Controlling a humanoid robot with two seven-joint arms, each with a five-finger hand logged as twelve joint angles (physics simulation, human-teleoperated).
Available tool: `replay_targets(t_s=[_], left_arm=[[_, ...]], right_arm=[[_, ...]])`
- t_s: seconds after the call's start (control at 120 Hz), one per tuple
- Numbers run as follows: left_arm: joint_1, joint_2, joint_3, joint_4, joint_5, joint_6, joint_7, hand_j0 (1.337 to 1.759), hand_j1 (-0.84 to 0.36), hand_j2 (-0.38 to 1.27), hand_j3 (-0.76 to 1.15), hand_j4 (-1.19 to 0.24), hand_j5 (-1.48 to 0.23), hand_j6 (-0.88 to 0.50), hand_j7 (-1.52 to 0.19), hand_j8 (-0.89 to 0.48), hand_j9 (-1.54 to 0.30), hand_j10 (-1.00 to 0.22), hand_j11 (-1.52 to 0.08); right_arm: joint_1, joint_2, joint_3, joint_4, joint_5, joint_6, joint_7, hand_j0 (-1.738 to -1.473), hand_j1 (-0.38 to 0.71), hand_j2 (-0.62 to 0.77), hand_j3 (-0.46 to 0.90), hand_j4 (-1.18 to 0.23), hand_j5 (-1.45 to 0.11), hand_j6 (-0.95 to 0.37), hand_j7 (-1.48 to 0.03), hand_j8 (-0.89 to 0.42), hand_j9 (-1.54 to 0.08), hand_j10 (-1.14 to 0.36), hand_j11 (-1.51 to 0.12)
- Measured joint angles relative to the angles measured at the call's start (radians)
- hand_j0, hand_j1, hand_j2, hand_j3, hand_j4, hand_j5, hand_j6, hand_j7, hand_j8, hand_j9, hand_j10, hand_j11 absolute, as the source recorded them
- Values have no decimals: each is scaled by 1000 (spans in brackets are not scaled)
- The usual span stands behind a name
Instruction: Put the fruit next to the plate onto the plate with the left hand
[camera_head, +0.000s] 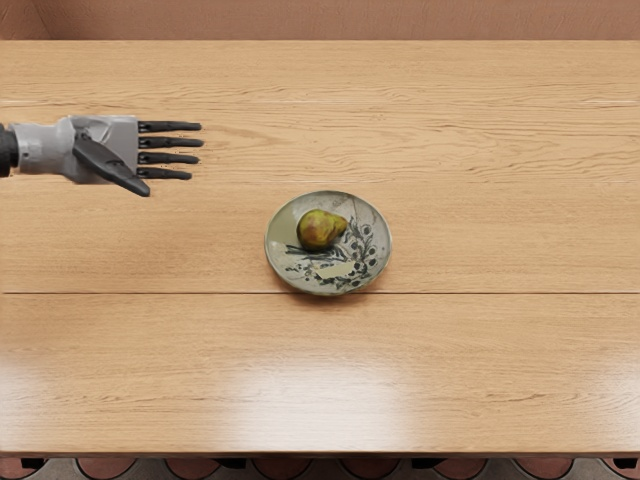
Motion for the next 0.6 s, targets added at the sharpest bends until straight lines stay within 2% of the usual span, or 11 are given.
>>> replay_targets(t_s=[0.4,0.6], left_arm=[[59,156,5,3,-20,0,0,1658,339,1,0,-7,-11,-7,-11,-7,-11,-7,-11],[66,167,6,4,-17,0,0,1658,339,1,0,-7,-11,-6,-11,-6,-11,-7,-11]], right_arm=[[0,0,0,0,0,0,0,-1658,-323,-4,0,-22,-28,-22,-29,-22,-29,-22,-29],[0,0,0,0,0,0,0,-1658,-323,-4,0,-22,-28,-22,-28,-22,-28,-22,-28]])
